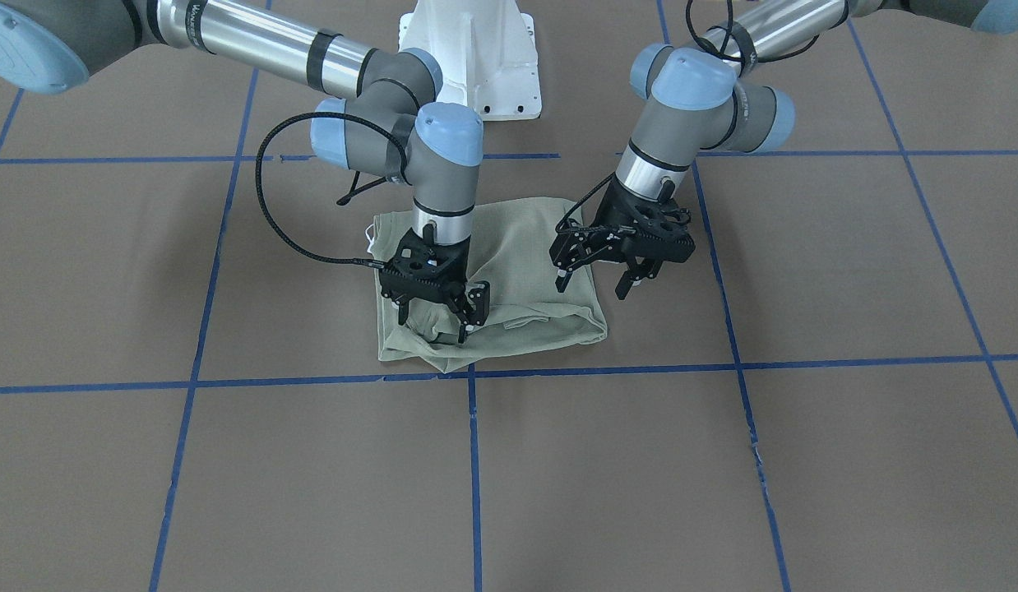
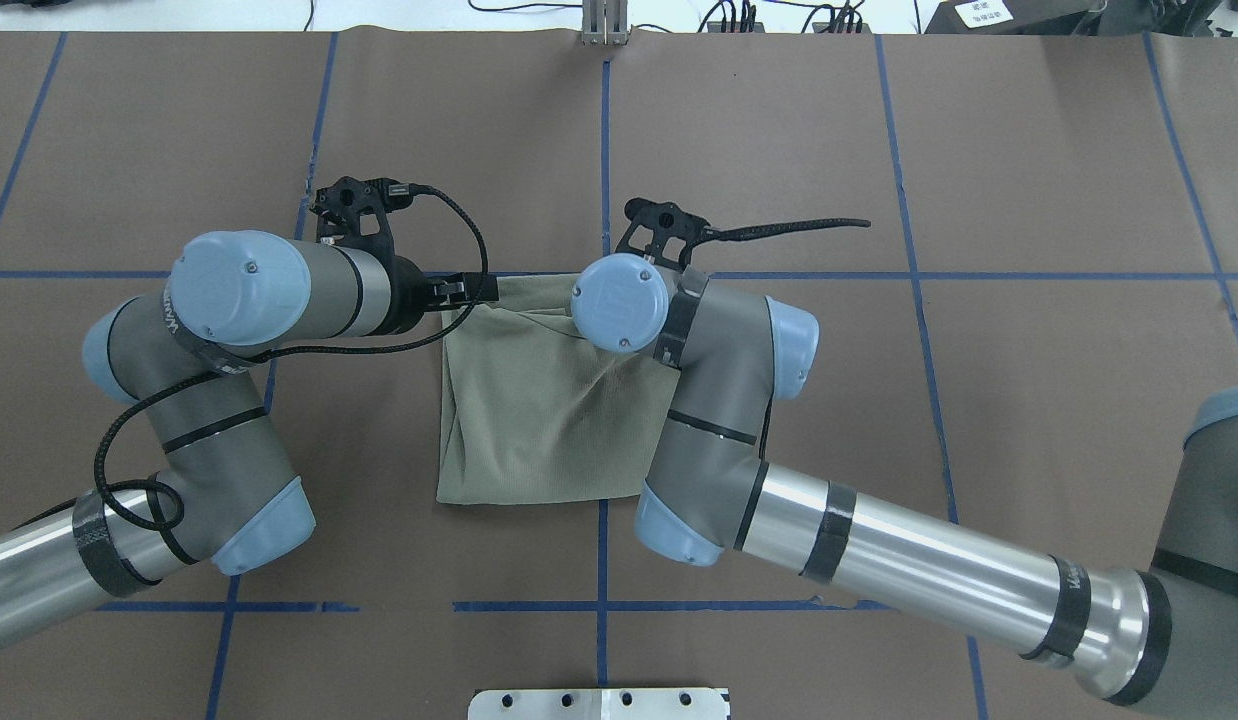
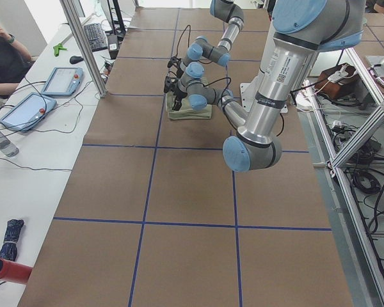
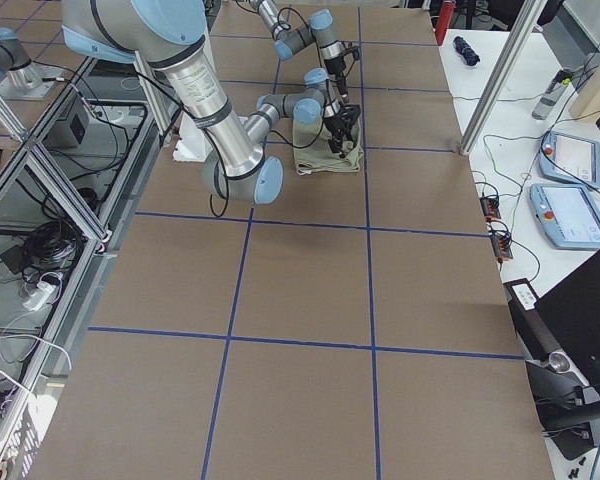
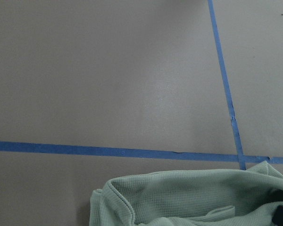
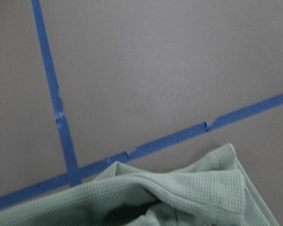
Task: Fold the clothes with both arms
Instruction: 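Hold the left gripper still while the right gripper adjusts its corner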
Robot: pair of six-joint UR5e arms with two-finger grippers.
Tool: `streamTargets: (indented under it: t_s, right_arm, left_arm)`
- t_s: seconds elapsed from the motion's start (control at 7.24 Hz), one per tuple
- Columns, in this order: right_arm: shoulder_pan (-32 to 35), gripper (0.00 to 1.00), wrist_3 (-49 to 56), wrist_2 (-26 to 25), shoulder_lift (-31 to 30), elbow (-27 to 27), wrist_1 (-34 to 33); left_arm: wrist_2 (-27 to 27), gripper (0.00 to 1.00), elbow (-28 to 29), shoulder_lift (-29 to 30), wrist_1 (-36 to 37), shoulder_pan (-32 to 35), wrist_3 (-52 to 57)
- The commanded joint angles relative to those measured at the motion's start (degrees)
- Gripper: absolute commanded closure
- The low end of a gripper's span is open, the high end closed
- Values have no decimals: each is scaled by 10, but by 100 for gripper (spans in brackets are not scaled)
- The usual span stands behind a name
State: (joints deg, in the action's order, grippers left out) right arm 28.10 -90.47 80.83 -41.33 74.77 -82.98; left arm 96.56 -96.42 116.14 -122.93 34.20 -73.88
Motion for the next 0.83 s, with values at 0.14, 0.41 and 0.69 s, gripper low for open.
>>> streamTargets:
  t_s: [0.14,0.41,0.69]
  right_arm:
    - [76,0,76,7,14,-66,1]
    - [77,0,73,50,37,-45,1]
    - [52,0,58,80,36,-8,-2]
  left_arm:
    - [-1,0,0,-2,0,-2,-5]
    - [-1,0,0,-2,-10,-2,-6]
    - [-1,0,0,-3,-11,-2,-6]
